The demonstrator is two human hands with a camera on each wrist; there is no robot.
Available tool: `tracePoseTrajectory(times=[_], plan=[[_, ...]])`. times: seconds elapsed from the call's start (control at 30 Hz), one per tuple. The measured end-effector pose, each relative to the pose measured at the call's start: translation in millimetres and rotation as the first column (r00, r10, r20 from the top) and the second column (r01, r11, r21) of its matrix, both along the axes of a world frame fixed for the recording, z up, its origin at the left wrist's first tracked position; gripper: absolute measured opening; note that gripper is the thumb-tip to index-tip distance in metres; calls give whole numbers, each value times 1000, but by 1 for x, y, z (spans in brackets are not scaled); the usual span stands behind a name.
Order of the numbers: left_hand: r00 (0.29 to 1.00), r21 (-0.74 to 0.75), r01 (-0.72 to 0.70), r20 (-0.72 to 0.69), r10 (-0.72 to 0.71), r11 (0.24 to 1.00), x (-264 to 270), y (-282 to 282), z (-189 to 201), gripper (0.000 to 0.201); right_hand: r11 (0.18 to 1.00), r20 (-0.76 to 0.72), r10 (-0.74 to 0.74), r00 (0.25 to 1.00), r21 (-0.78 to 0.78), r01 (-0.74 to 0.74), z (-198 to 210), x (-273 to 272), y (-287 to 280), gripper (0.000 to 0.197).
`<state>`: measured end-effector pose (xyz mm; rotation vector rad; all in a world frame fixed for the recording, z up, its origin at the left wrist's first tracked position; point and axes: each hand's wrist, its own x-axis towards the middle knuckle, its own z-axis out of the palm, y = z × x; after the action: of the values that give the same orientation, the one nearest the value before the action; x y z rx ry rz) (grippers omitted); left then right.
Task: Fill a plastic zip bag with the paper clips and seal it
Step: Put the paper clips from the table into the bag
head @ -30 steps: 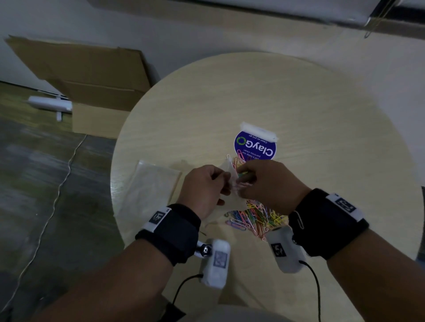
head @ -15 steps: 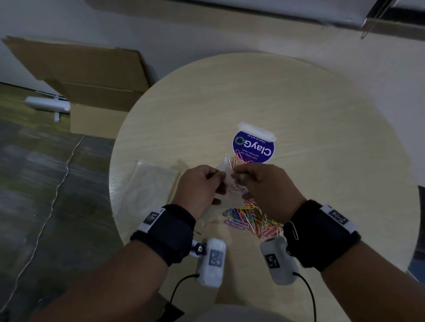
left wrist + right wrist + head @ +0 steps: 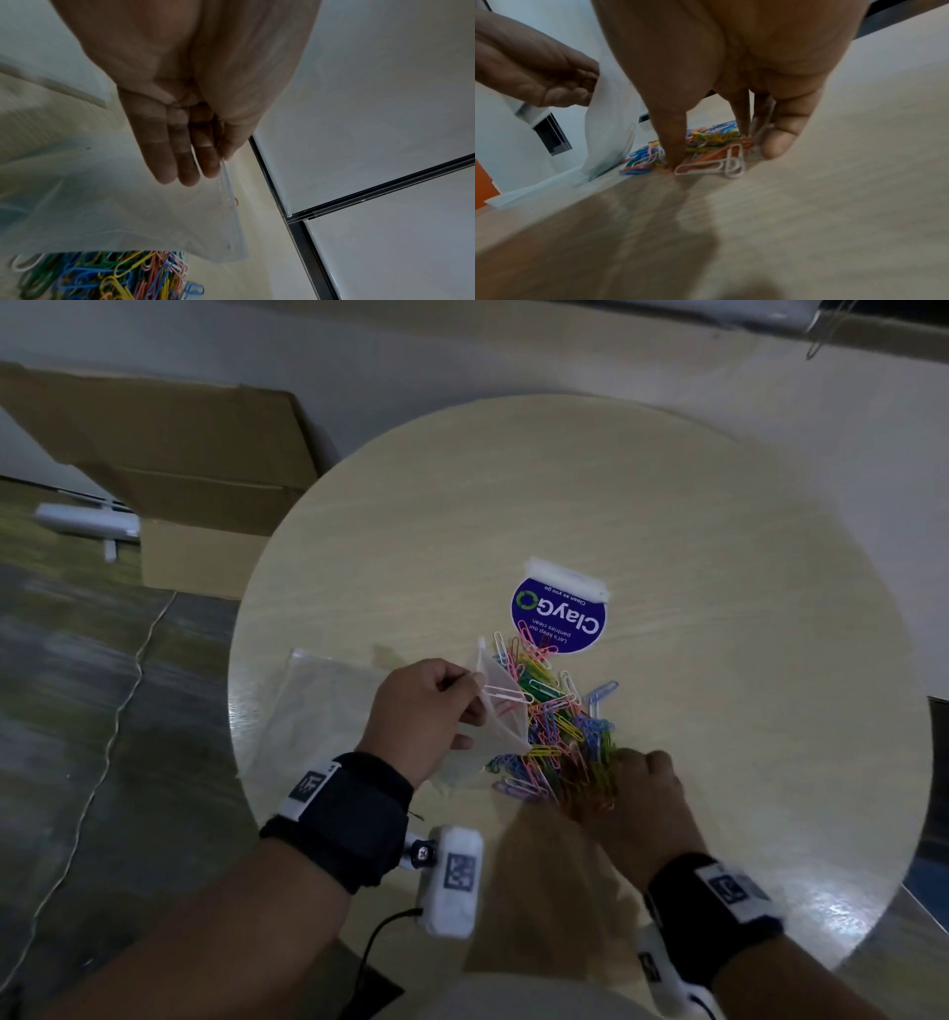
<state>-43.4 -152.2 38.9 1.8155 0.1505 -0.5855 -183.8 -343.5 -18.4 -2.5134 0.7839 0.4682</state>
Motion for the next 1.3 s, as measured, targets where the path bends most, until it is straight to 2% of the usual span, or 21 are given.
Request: tracePoseTrajectory(times=[0.1,0.2,0.27,0.37,0.6,0.8,0.93,1.13,1.3], plan=[[999,16,33,9,-33,999,-1,-2,2,19,996,15,85,996,-20,-85,-7,20,5,50],[997,30,75,4,-75,997,-2,-4,5,20,975,4,196,981,-110,-194,-12,37,-1,53],[996,30,91,0,-91,995,-2,-6,6,19,977,3,198,980,-88,-197,-7,45,-3,48],[995,32,101,7,-102,994,-1,-8,7,19,982,18,189,982,-30,-188,1,51,-5,32],[995,35,98,20,-98,995,3,-8,7,21,988,117,150,982,-39,-146,43,44,-20,19],[994,42,109,11,-109,993,1,-13,3,23,991,324,54,945,101,-91,95,51,-19,15],[991,54,129,17,-130,990,-2,-15,3,24,975,354,49,934,187,-122,106,63,-5,17],[985,62,165,36,-167,984,-2,-17,6,24,964,356,186,916,115,-240,91,81,18,15],[987,46,152,40,-154,987,0,-15,8,23,929,364,285,887,123,-349,89,88,29,18]])
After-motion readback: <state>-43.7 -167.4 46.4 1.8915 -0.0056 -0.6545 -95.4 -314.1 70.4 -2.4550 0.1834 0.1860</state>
